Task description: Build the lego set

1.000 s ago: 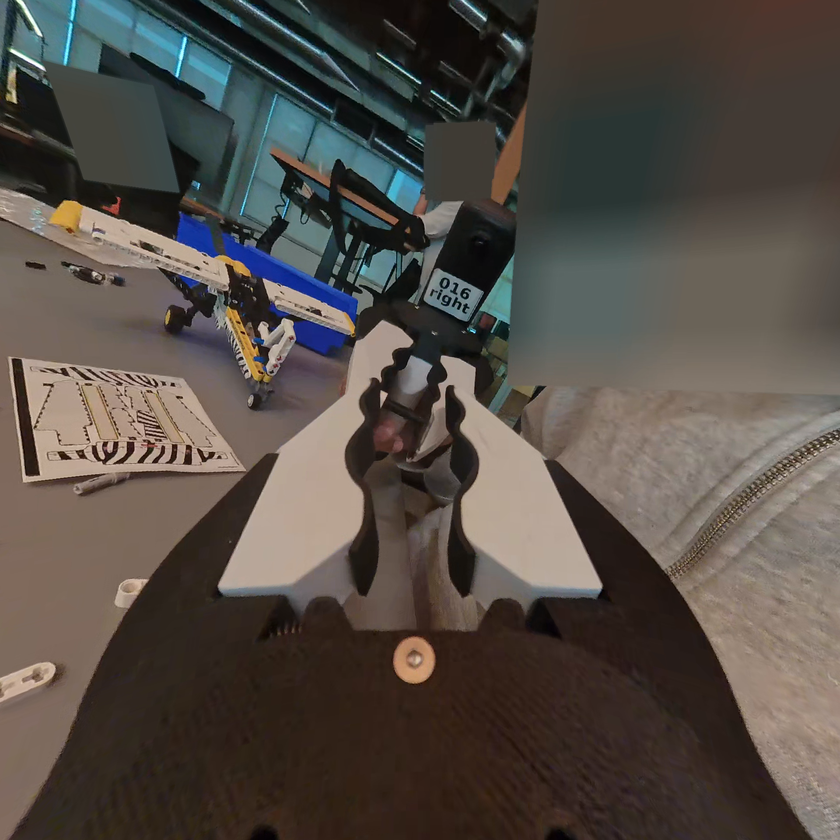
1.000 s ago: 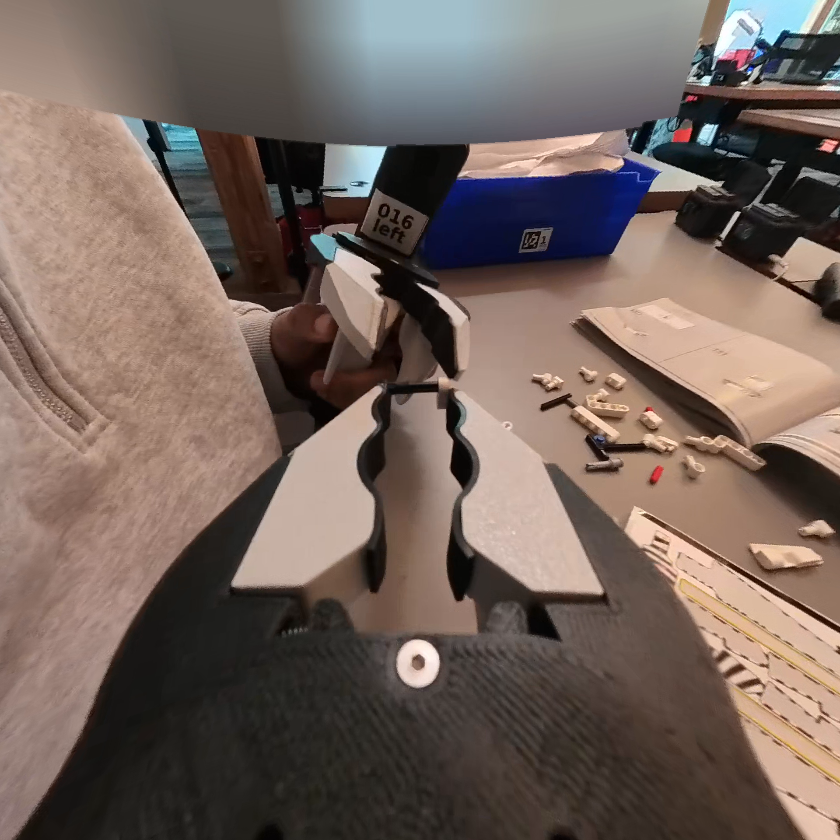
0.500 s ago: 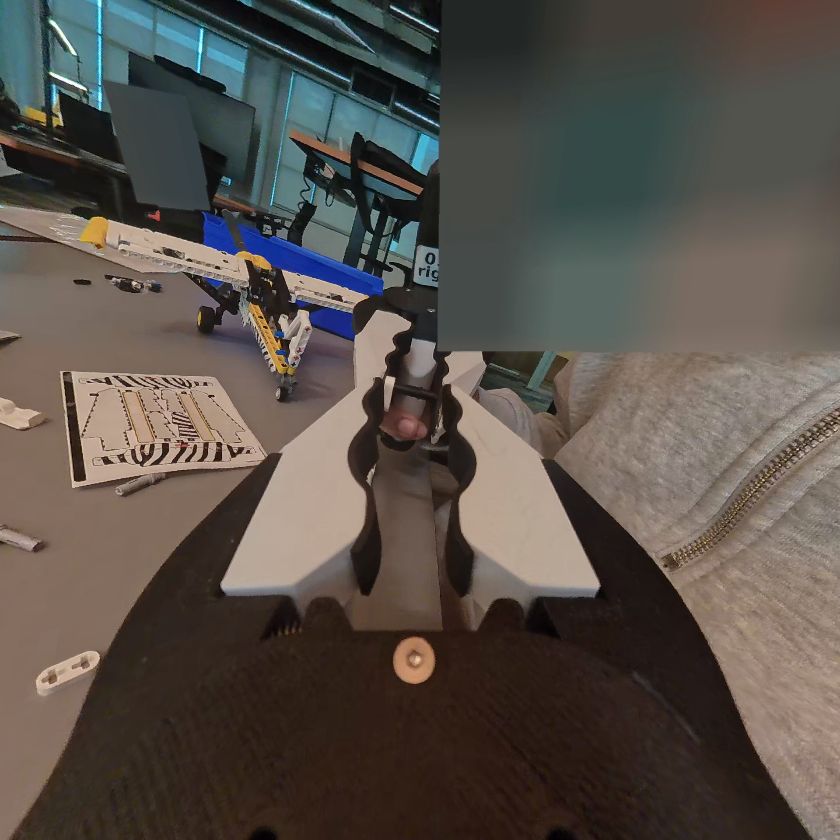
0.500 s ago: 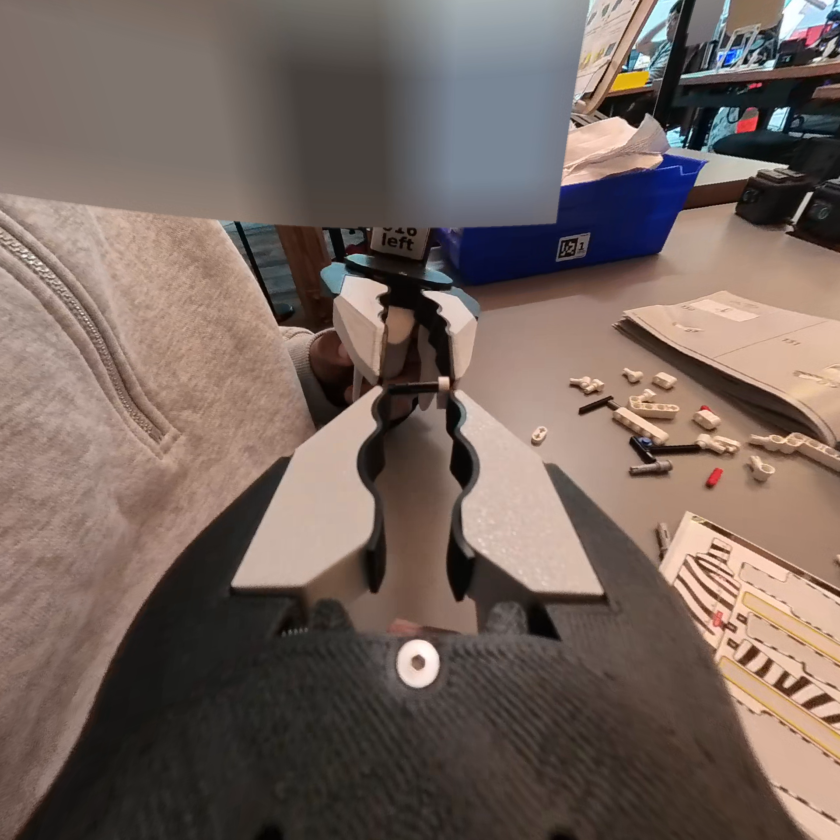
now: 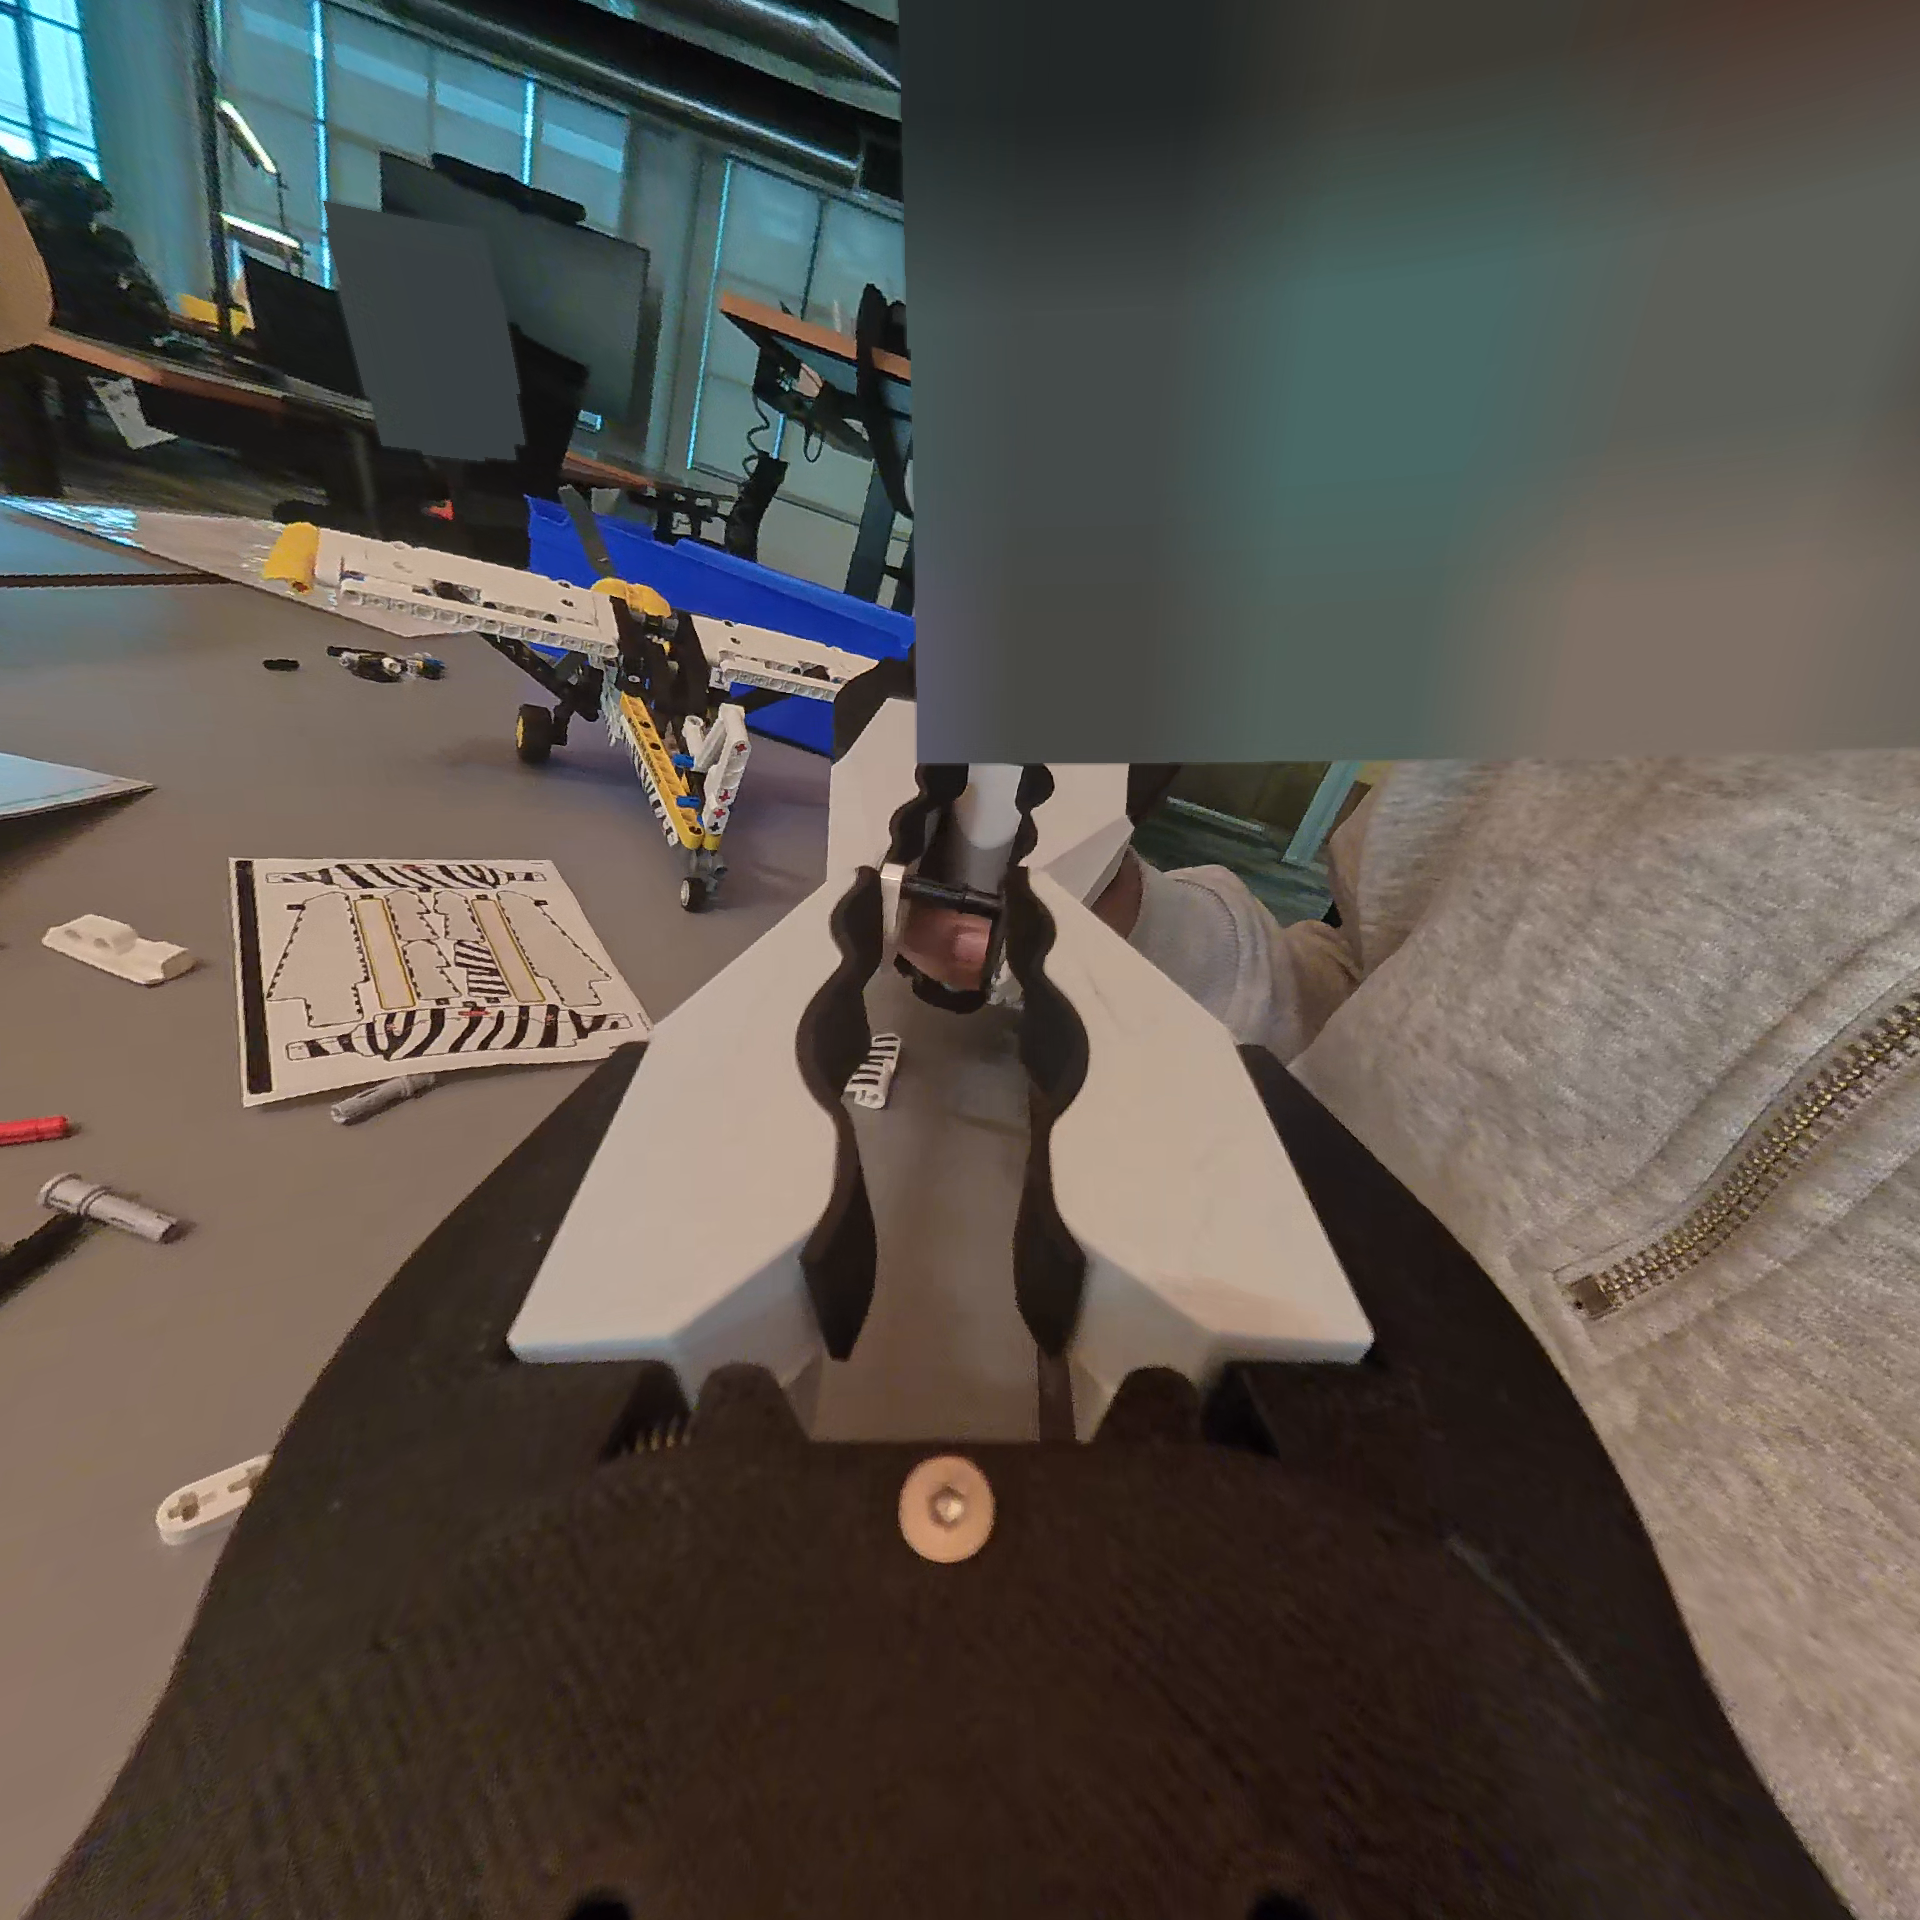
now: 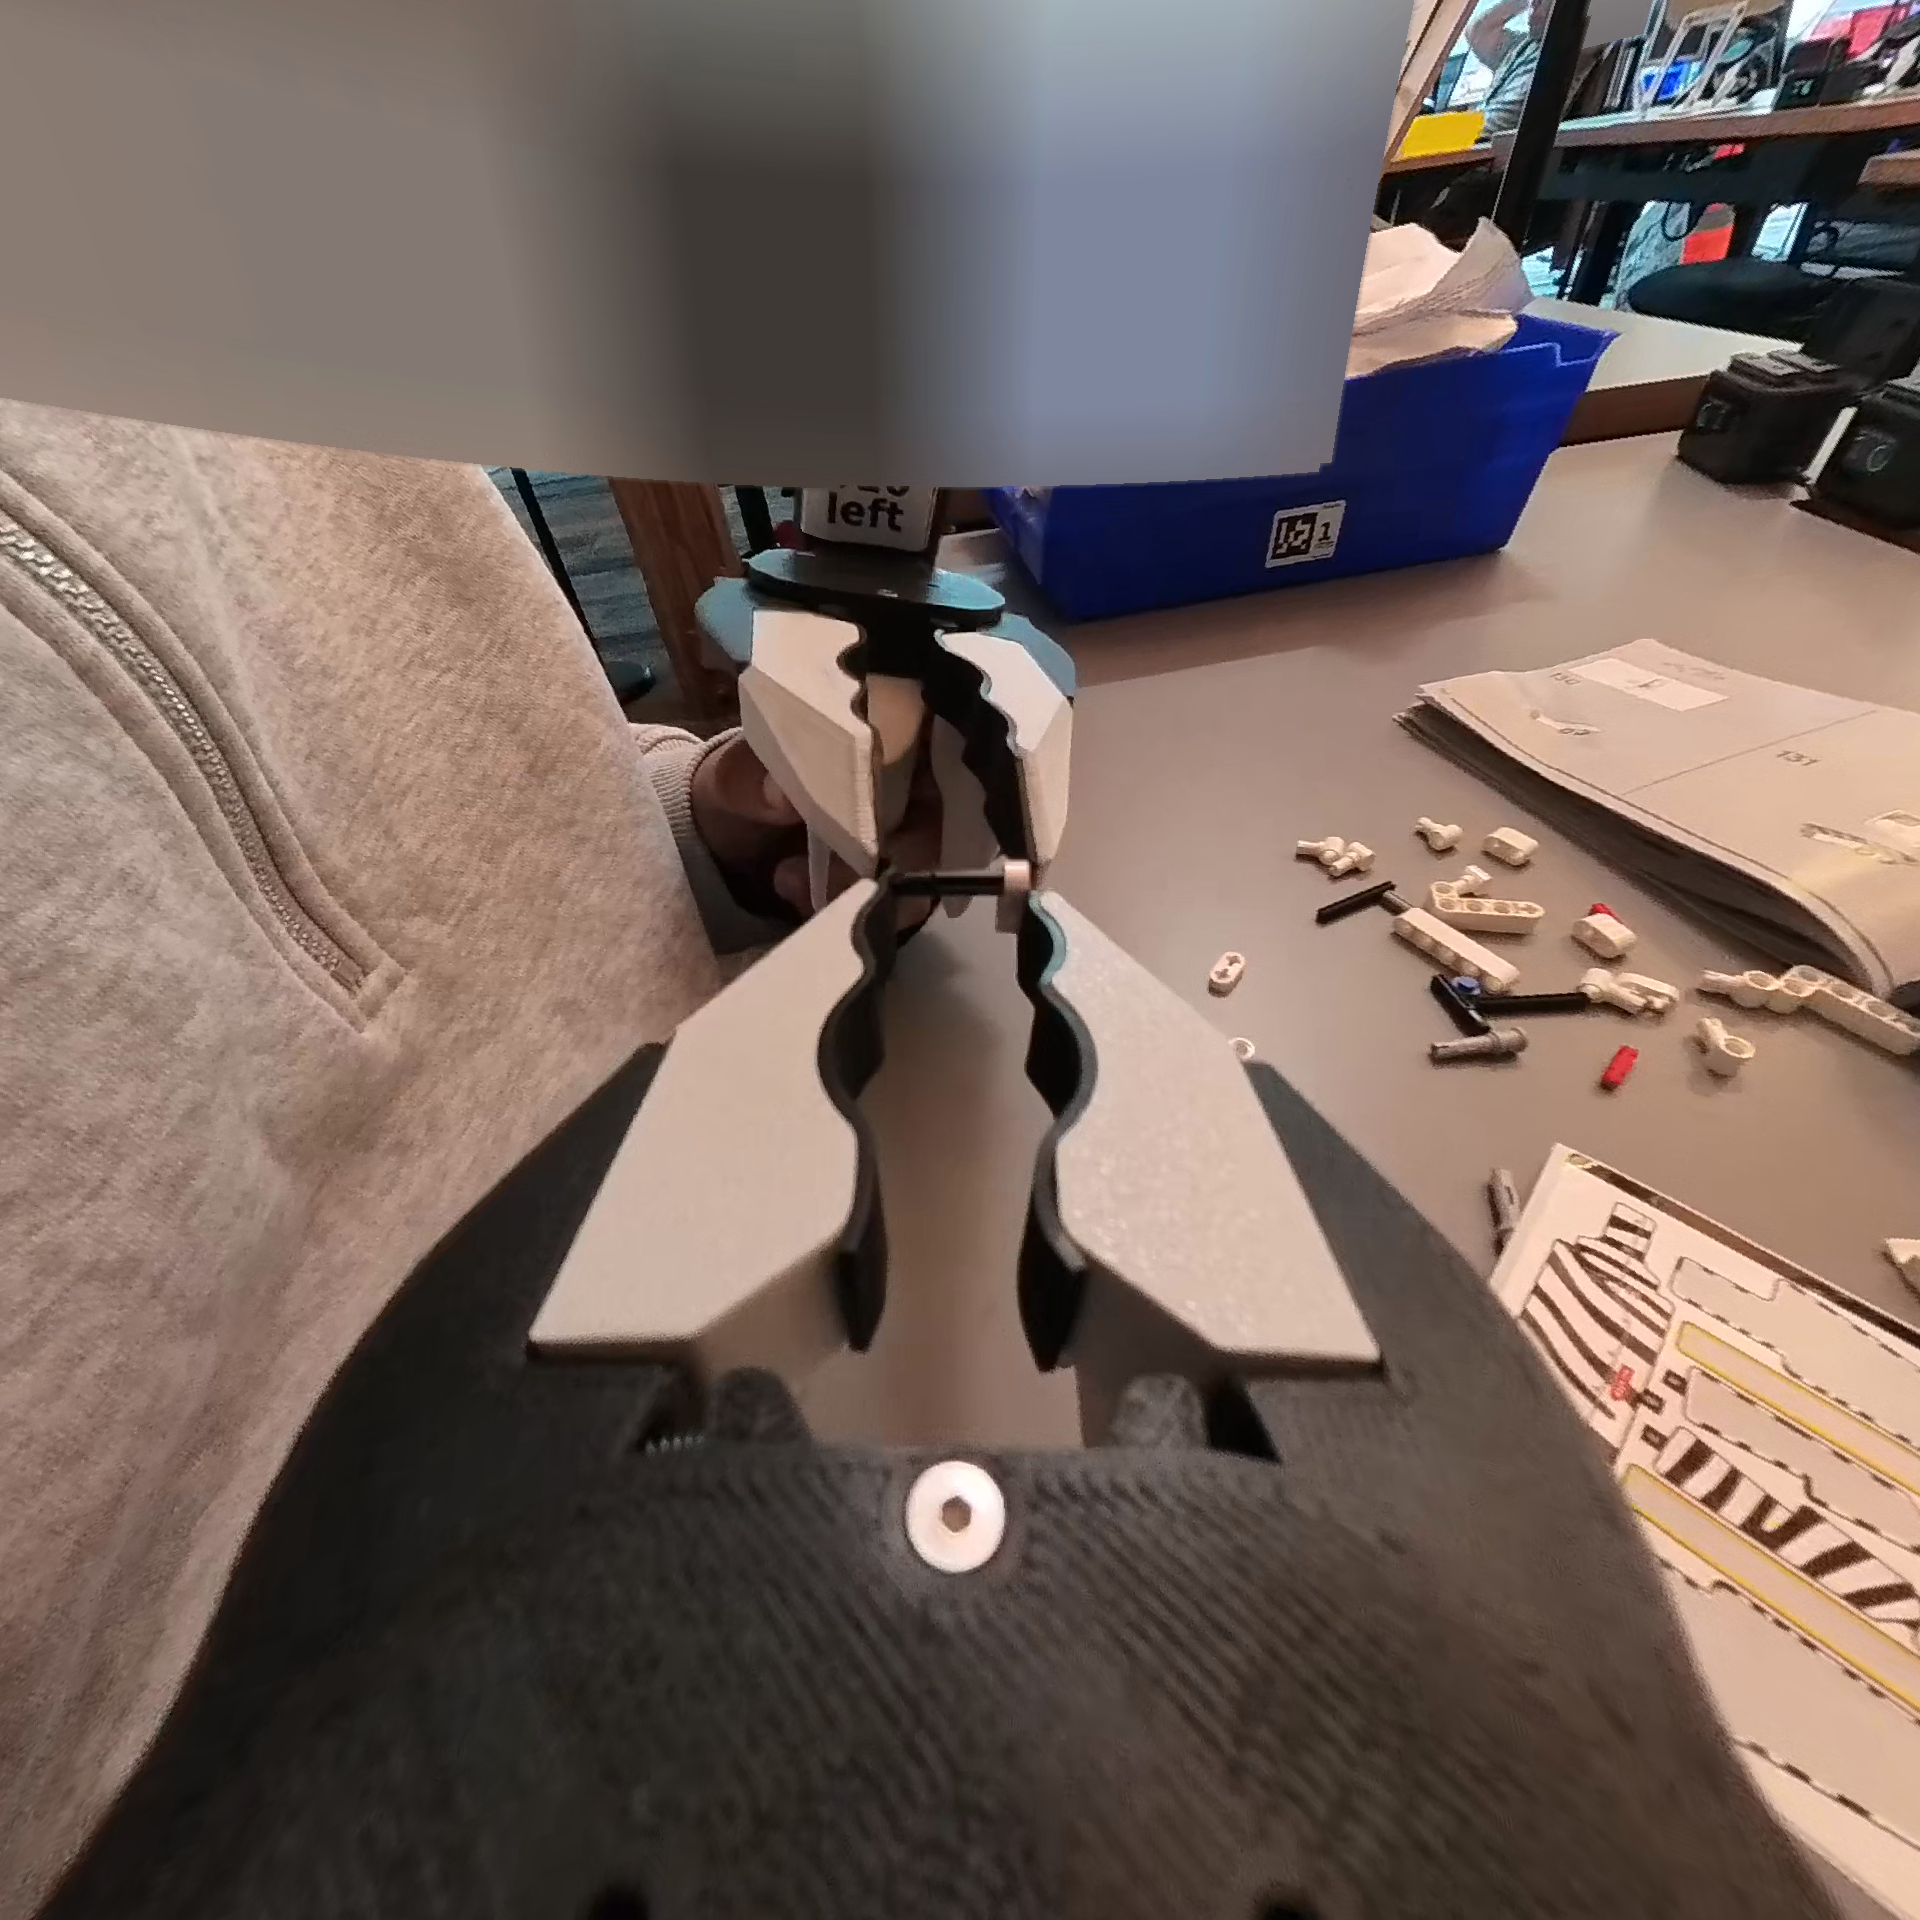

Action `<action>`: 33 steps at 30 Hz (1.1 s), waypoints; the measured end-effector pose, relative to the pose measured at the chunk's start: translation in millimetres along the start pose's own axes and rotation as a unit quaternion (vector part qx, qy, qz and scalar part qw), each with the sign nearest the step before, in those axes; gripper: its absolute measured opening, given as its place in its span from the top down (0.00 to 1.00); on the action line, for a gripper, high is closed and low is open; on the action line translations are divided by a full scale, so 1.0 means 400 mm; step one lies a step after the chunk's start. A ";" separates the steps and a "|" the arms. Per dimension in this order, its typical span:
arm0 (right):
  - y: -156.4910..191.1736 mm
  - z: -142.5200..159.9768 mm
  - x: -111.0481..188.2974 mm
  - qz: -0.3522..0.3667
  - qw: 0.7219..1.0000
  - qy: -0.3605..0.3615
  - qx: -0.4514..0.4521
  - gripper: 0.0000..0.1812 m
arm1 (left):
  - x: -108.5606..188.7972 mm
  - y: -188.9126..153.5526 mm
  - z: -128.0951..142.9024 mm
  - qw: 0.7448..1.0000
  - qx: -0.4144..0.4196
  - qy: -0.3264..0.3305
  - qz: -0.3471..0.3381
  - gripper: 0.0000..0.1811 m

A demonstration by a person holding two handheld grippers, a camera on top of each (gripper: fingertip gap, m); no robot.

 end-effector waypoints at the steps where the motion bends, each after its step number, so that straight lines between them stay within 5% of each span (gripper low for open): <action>1: 0.000 0.003 0.000 0.000 1.000 0.004 -0.001 0.88 | 0.000 0.000 0.002 1.000 -0.003 0.004 -0.001 0.87; 5: 0.001 0.009 -0.001 0.003 1.000 0.013 0.001 0.88 | 0.000 0.002 0.007 1.000 -0.013 0.013 -0.010 0.88; 6: 0.010 0.011 -0.005 -0.007 1.000 0.016 0.002 0.88 | 0.003 0.014 0.009 0.999 -0.014 0.017 -0.034 0.98; 33: 0.047 -0.025 -0.010 0.038 0.992 -0.004 0.124 0.87 | 0.019 -0.018 -0.024 0.999 -0.027 -0.026 -0.001 0.96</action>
Point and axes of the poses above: each gripper's, where its closed fingertips meet, x back along the fingers, z out of its underside, y = z × x across the jaws, the point moved 3 cm from there along x, back along the fingers, and after that the axes turned 8 degrees about -x, right-handed, at the moved point
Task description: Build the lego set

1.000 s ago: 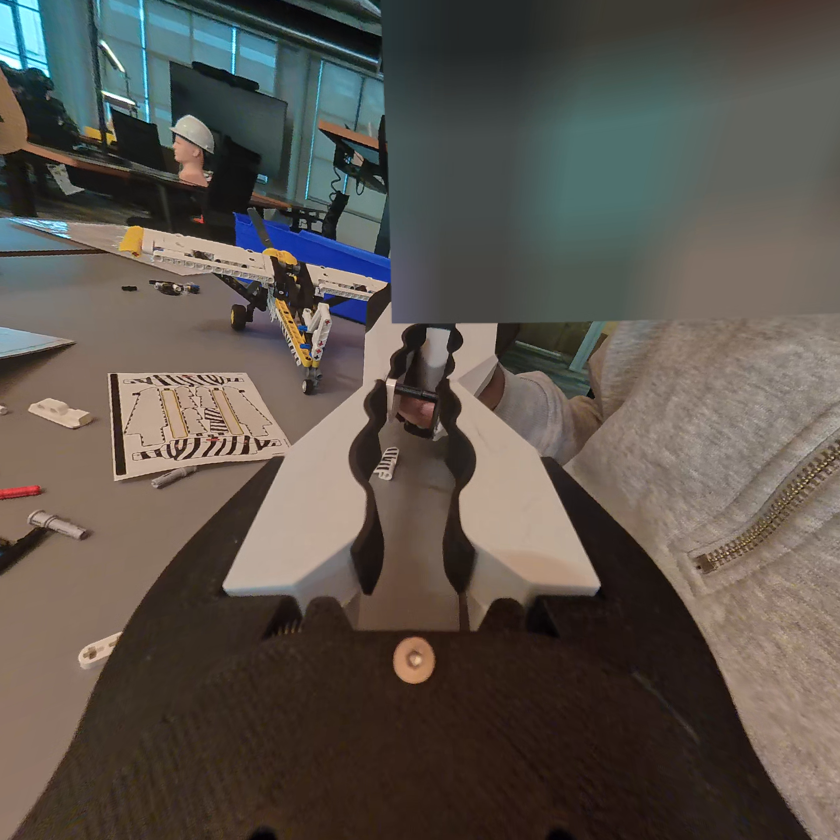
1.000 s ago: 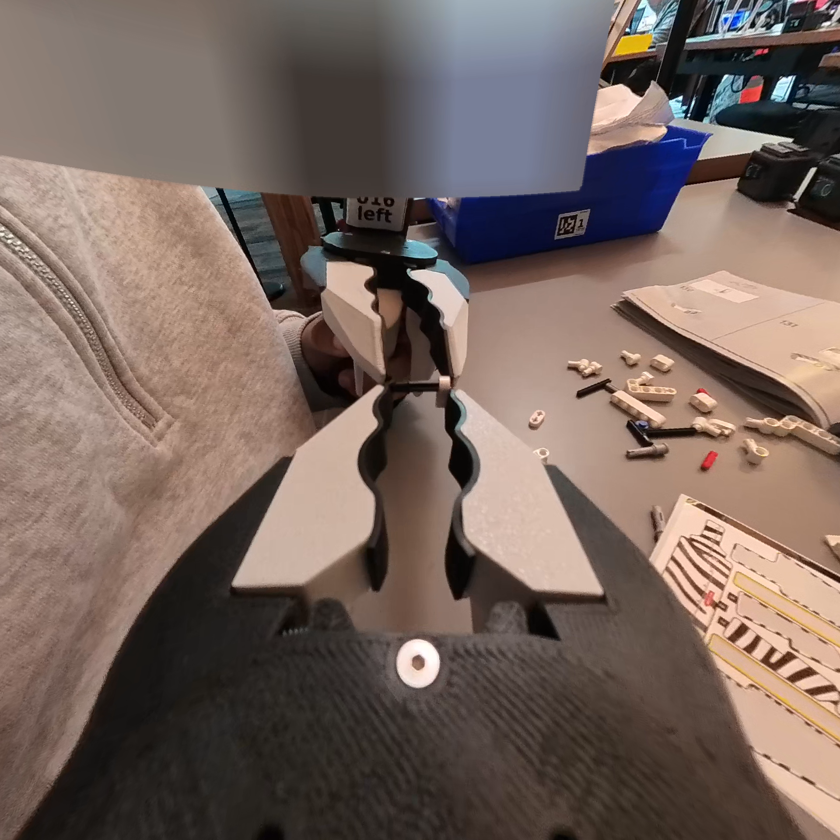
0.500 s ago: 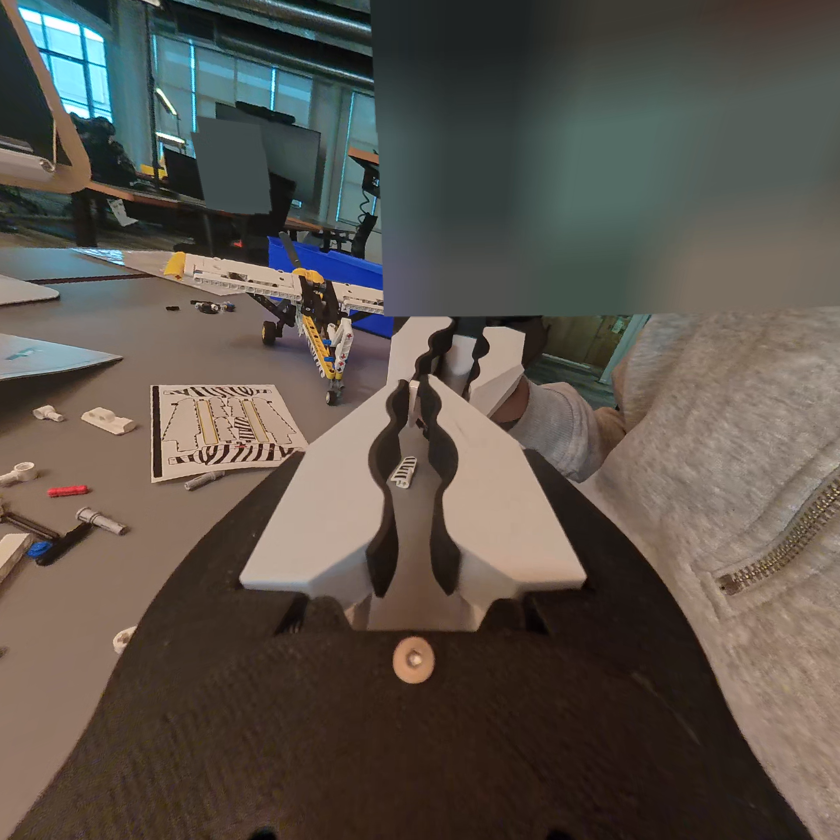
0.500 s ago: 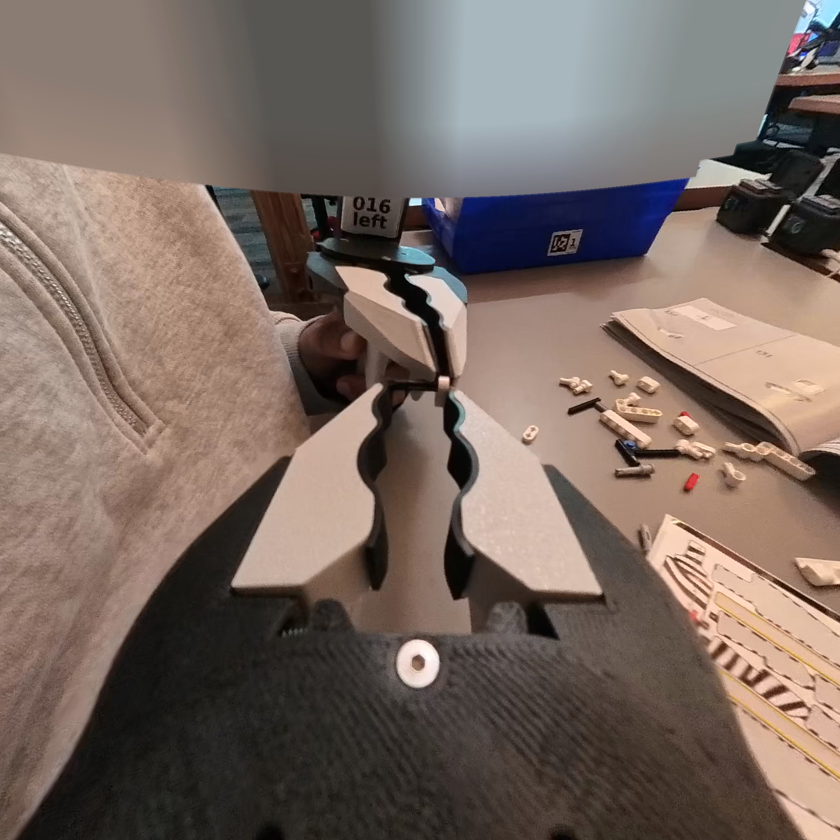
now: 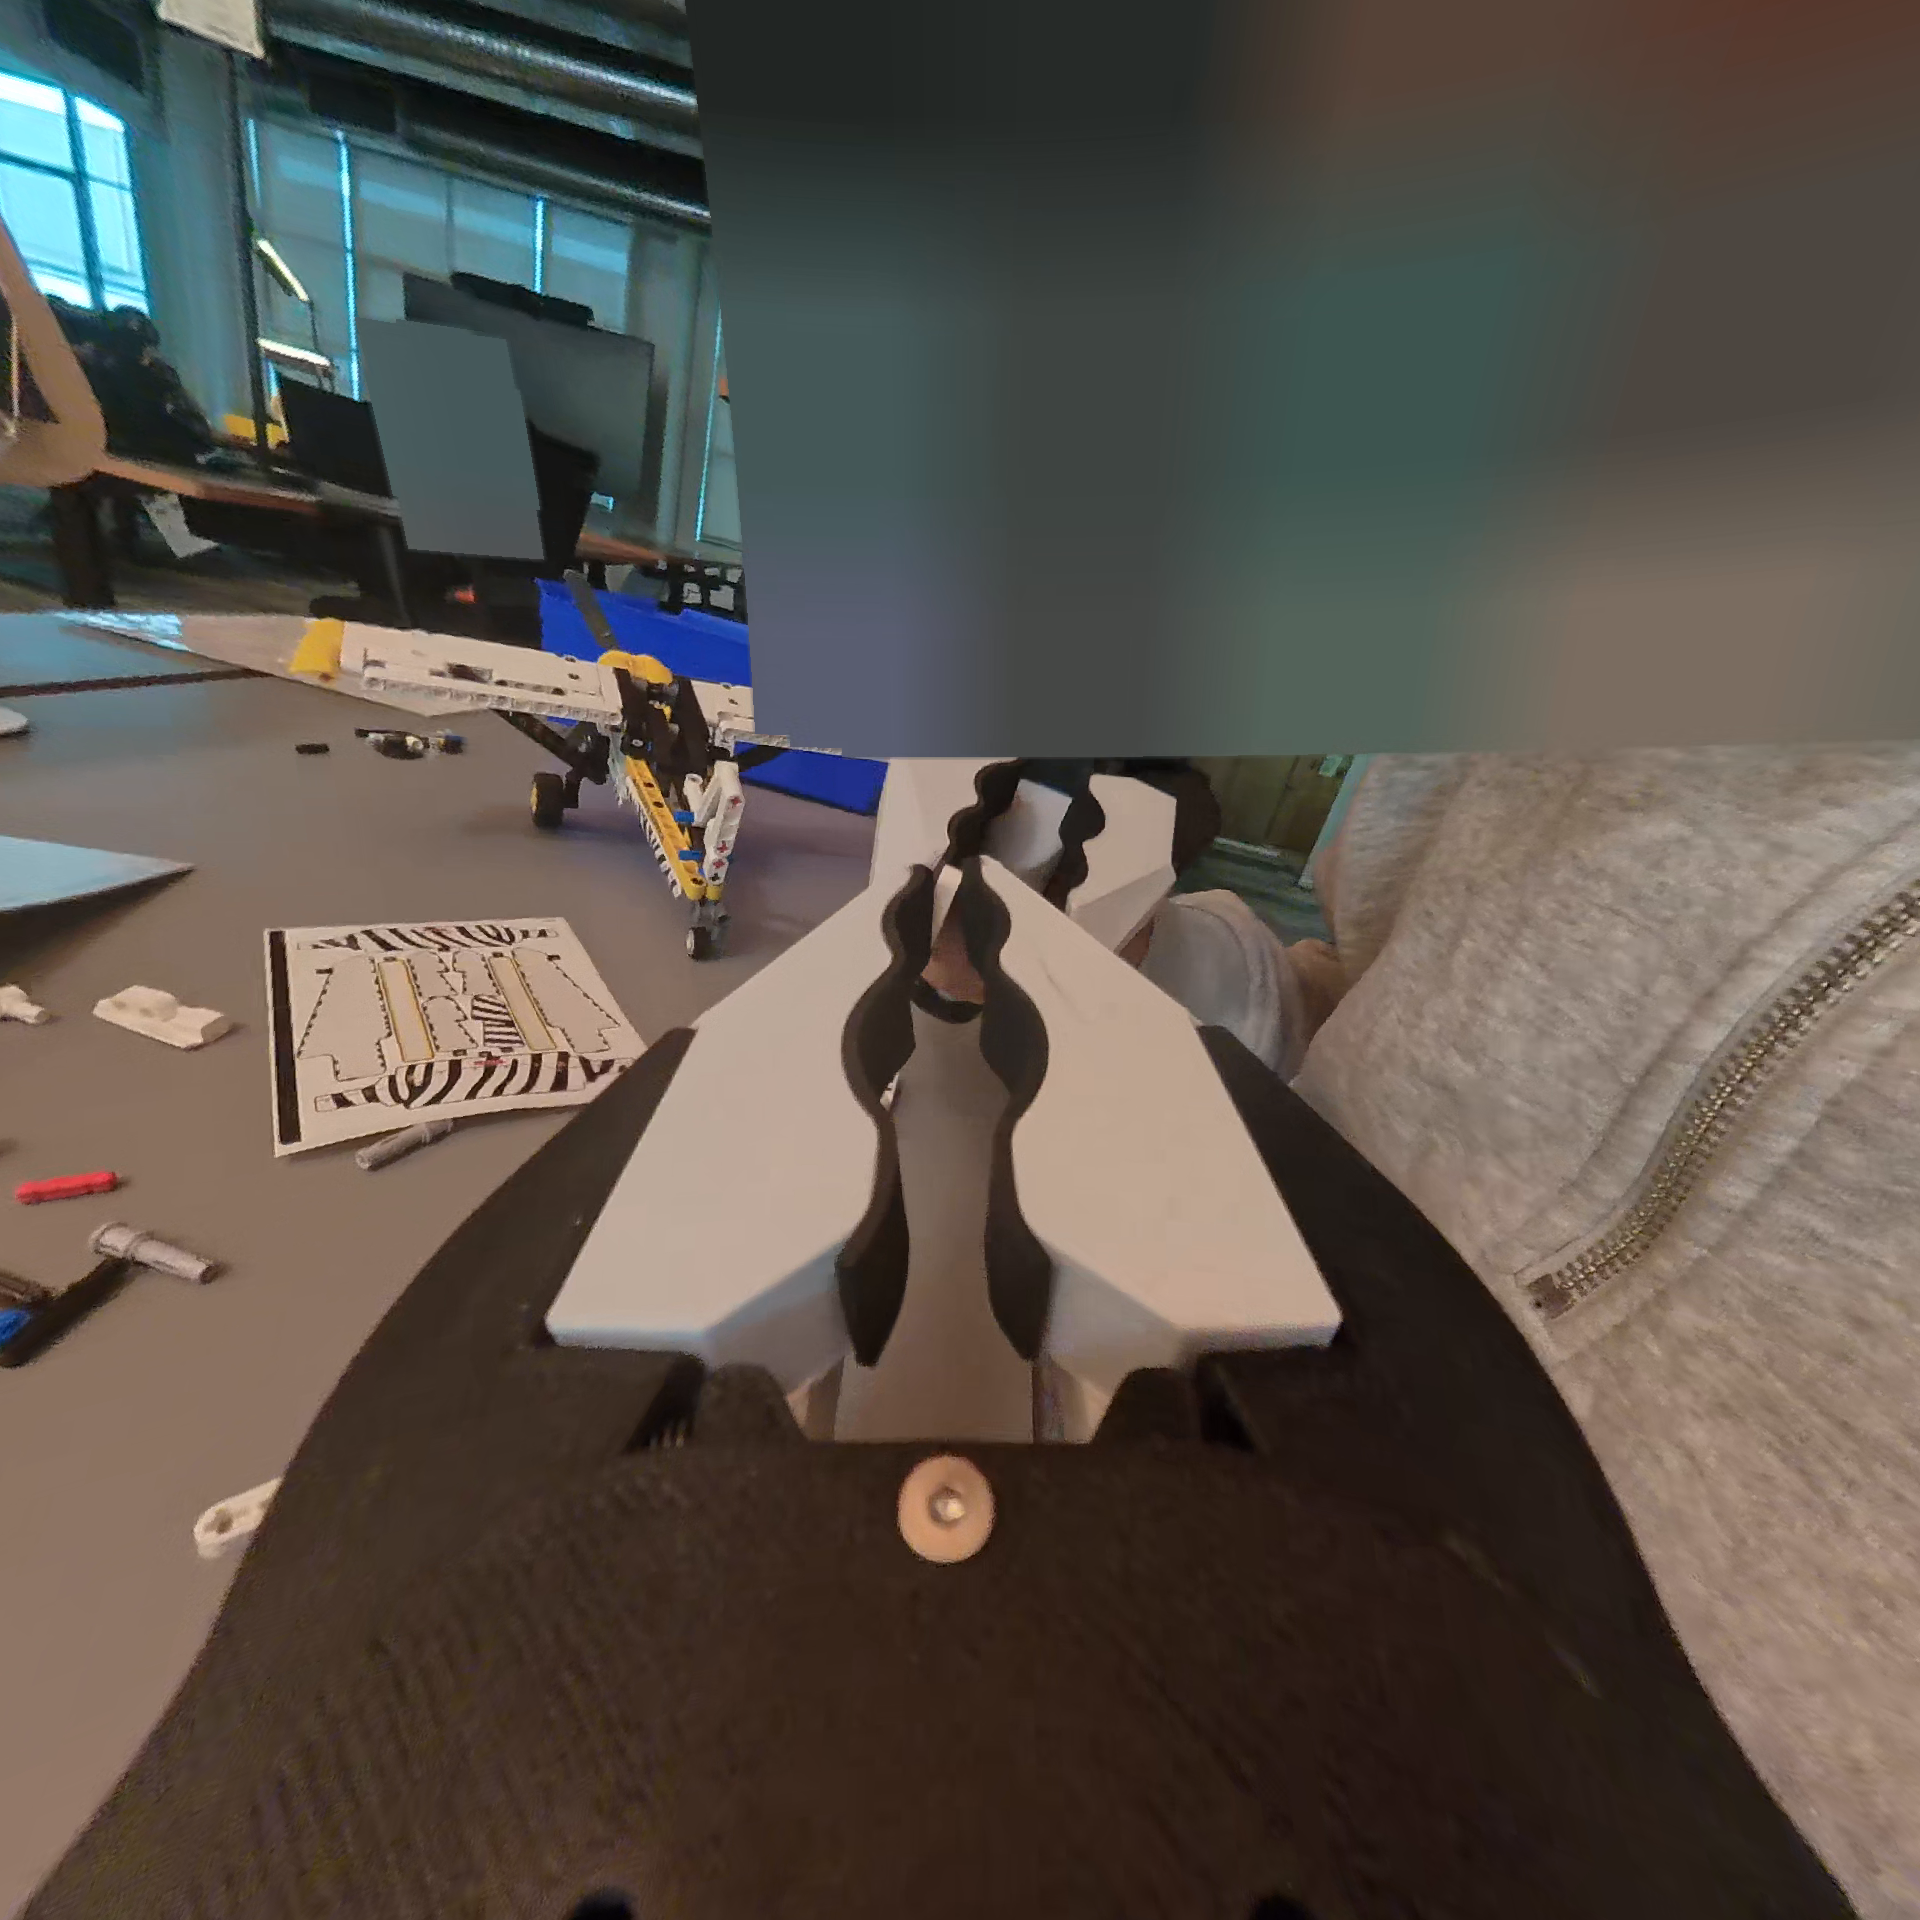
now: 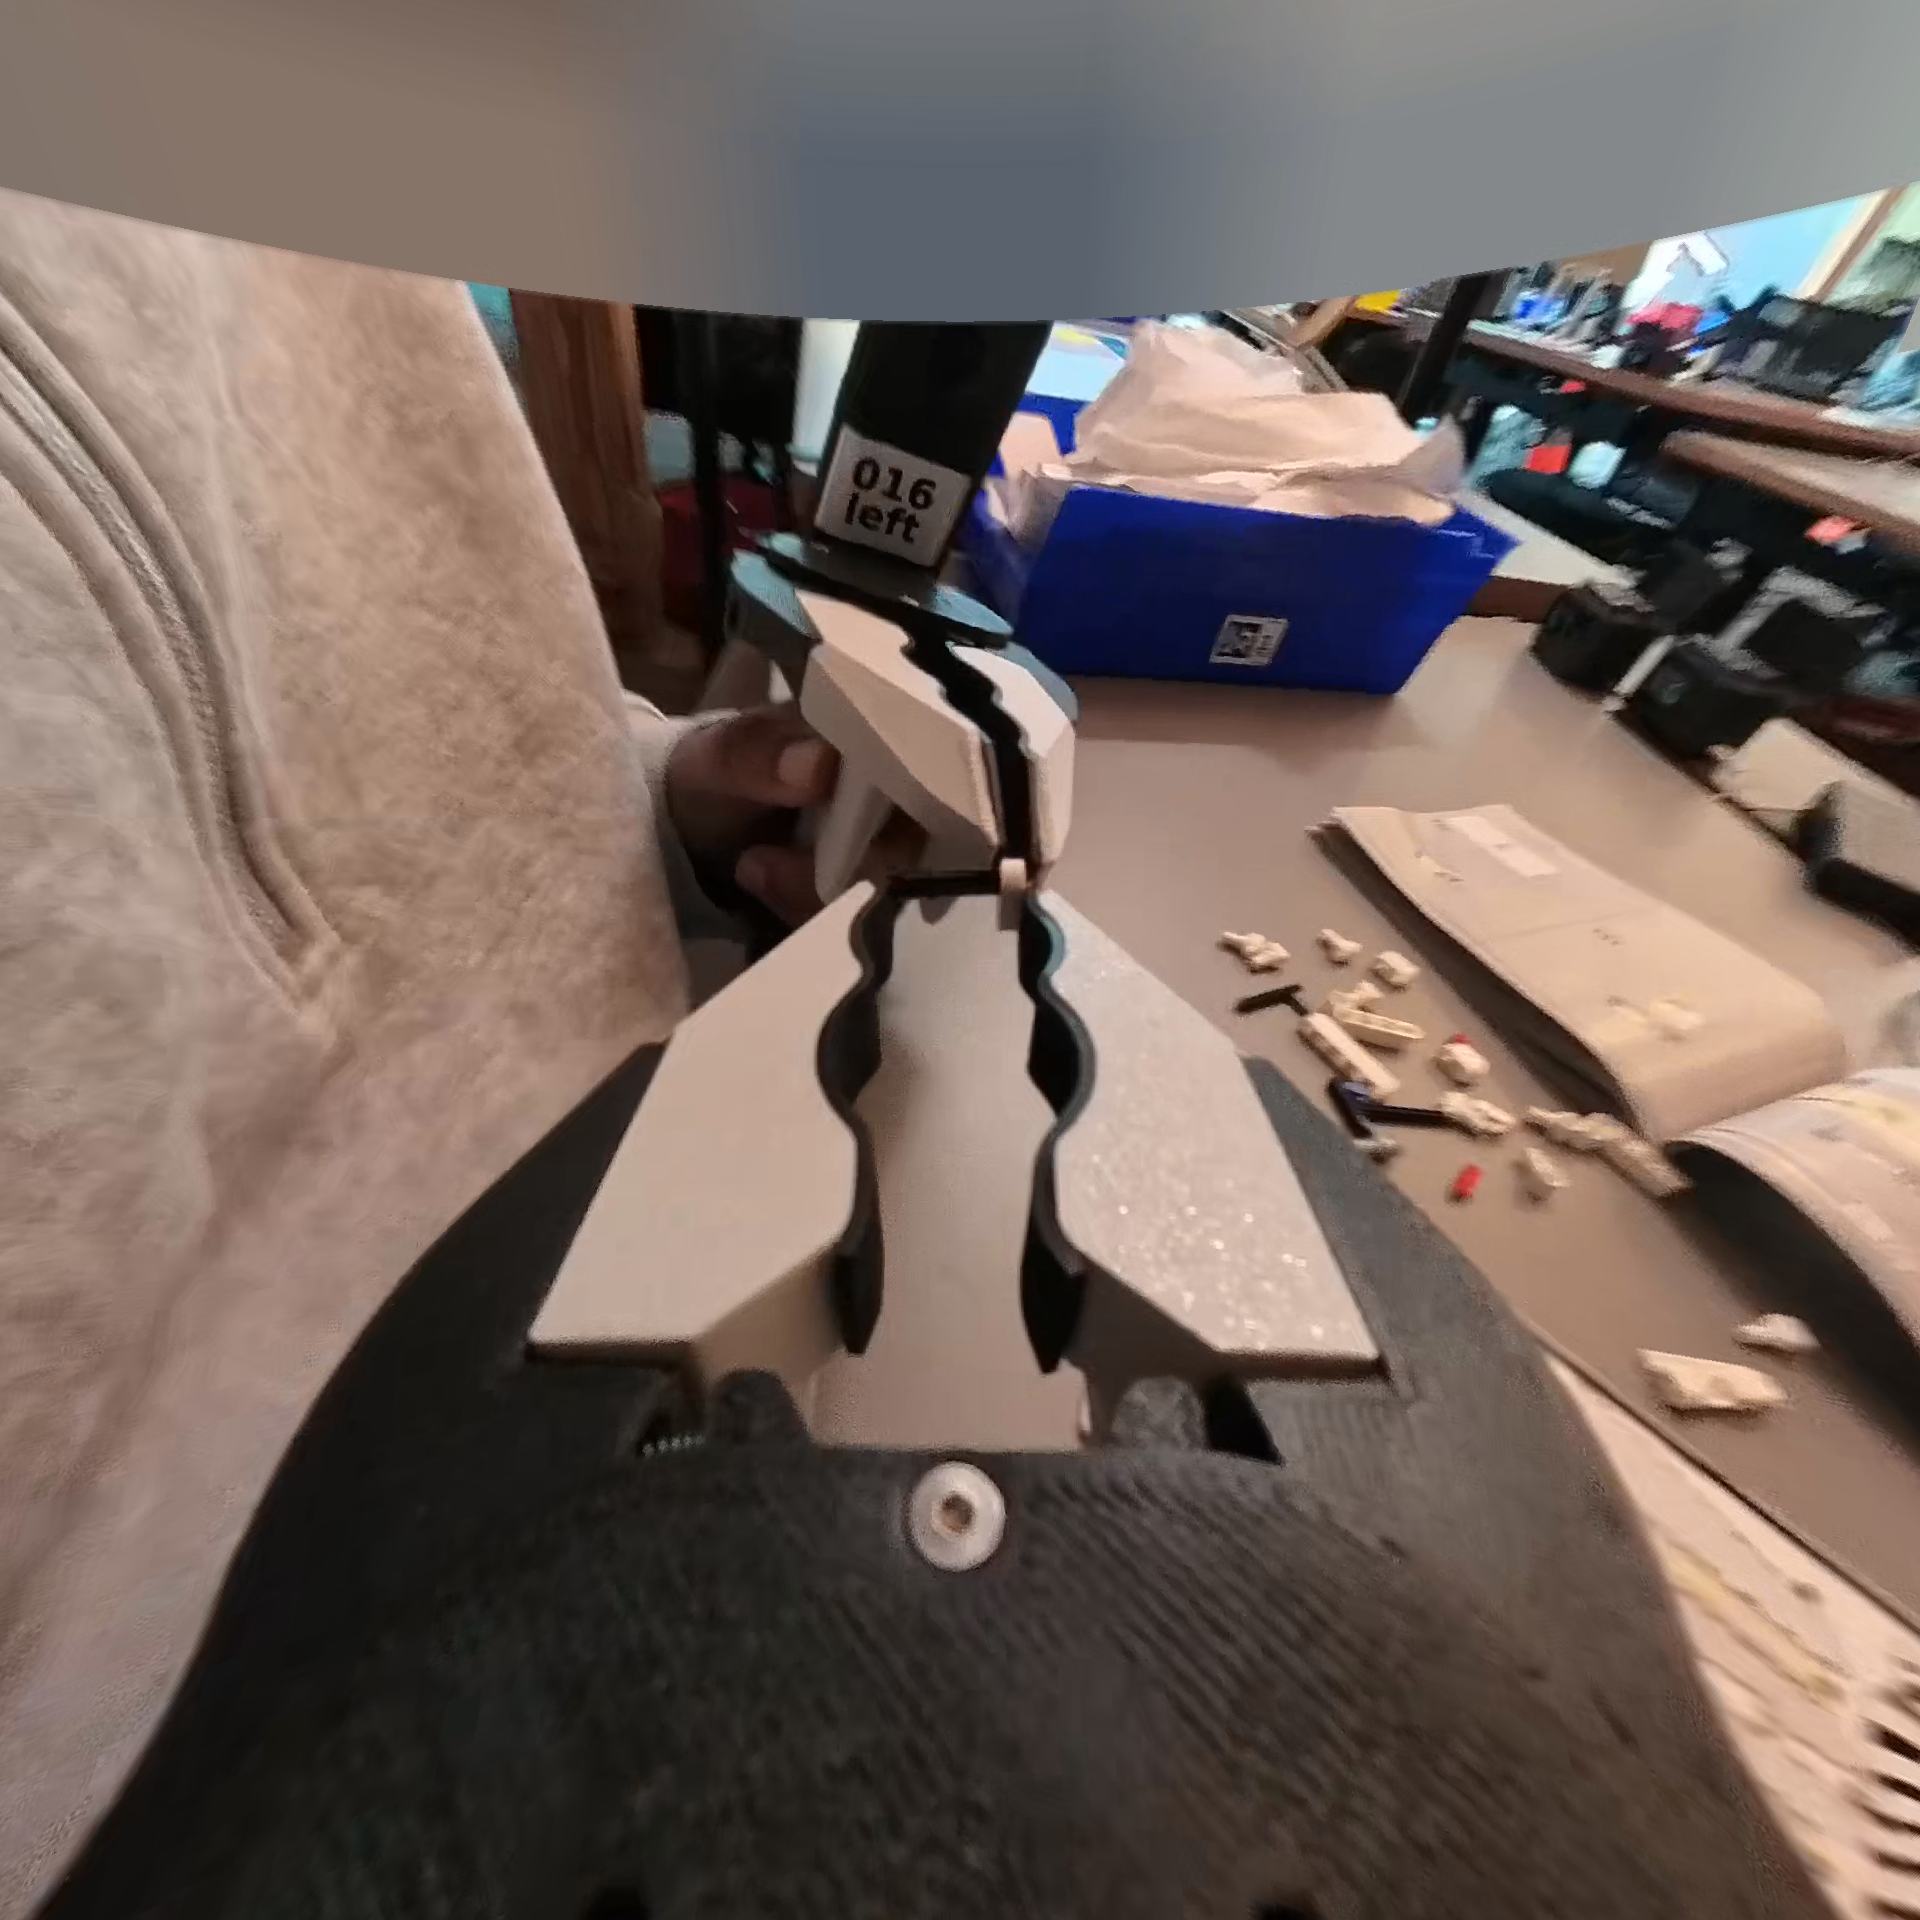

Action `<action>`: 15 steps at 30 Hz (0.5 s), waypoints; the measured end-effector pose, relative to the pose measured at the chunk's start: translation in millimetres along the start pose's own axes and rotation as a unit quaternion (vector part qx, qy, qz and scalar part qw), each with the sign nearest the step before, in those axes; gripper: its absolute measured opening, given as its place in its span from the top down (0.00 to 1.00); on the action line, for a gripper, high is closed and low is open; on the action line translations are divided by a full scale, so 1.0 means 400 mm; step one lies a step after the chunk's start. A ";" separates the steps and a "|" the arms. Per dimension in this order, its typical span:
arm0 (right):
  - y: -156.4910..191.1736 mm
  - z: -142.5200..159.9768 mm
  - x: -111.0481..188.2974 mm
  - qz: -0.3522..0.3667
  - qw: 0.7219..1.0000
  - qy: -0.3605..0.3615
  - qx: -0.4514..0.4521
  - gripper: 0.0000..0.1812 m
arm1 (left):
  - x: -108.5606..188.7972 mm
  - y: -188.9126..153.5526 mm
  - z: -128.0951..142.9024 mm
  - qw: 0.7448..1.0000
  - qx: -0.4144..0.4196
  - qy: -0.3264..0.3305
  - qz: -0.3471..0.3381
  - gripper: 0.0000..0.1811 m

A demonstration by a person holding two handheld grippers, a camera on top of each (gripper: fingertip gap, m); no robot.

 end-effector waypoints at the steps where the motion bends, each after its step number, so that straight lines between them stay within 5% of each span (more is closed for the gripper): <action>1: -0.004 0.003 -0.002 0.021 0.999 0.011 0.030 0.87 | 0.001 0.004 0.002 1.000 0.011 0.001 0.001 0.96; 6: -0.040 0.013 0.007 0.156 0.968 0.057 0.188 0.87 | 0.010 0.022 -0.010 0.996 0.082 -0.030 0.011 0.98; 15: -0.062 0.024 -0.007 0.221 0.936 0.097 0.255 0.87 | -0.029 0.037 0.042 0.990 0.137 0.026 -0.027 0.97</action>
Point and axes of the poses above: each gripper's, where its closed fingertips meet, x back along the fingers, z out of its underside, y = z × x across the jaws, the point moved 3 cm from there along x, back along the fingers, and after that the axes turned 8 degrees about -x, right-handed, at the moved point
